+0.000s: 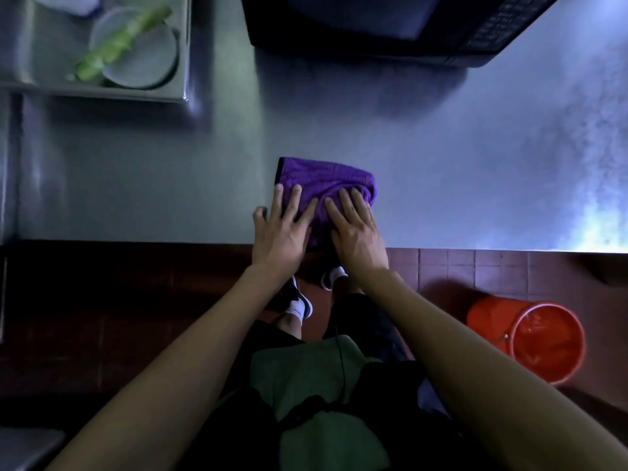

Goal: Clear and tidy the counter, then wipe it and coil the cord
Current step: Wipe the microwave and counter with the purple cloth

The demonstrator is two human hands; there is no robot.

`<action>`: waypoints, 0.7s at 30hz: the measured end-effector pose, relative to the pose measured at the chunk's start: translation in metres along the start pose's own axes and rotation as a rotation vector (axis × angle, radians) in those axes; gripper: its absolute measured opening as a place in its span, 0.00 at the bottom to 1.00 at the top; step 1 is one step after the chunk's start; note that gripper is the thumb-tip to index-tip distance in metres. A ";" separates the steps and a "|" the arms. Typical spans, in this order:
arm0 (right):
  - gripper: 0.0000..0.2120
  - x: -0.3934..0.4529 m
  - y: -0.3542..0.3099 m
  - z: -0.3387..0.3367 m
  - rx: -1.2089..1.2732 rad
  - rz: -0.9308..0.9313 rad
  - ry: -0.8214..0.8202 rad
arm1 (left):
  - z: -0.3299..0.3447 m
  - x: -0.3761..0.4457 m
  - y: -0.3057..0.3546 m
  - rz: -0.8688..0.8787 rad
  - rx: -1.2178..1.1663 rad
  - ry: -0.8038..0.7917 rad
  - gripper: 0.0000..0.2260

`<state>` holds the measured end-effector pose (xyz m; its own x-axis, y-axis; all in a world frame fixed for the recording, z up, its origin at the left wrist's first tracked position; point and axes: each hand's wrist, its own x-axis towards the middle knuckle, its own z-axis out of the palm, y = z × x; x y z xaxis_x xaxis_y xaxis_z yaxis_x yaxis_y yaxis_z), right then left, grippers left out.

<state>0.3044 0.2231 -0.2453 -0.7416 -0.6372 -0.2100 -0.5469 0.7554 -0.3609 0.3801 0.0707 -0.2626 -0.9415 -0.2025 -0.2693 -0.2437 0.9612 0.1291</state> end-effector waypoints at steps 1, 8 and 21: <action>0.26 -0.007 -0.005 0.004 -0.004 -0.001 -0.001 | 0.002 -0.009 -0.002 -0.006 -0.007 -0.007 0.23; 0.26 -0.017 -0.024 0.013 -0.058 -0.019 -0.027 | 0.000 -0.030 -0.022 0.003 -0.056 -0.031 0.23; 0.24 0.080 -0.053 0.011 -0.041 -0.011 -0.033 | -0.021 0.036 -0.077 -0.085 0.012 0.006 0.23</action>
<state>0.2781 0.1304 -0.2535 -0.7230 -0.6493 -0.2360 -0.5707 0.7538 -0.3257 0.3602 -0.0146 -0.2621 -0.9190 -0.2842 -0.2734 -0.3196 0.9428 0.0943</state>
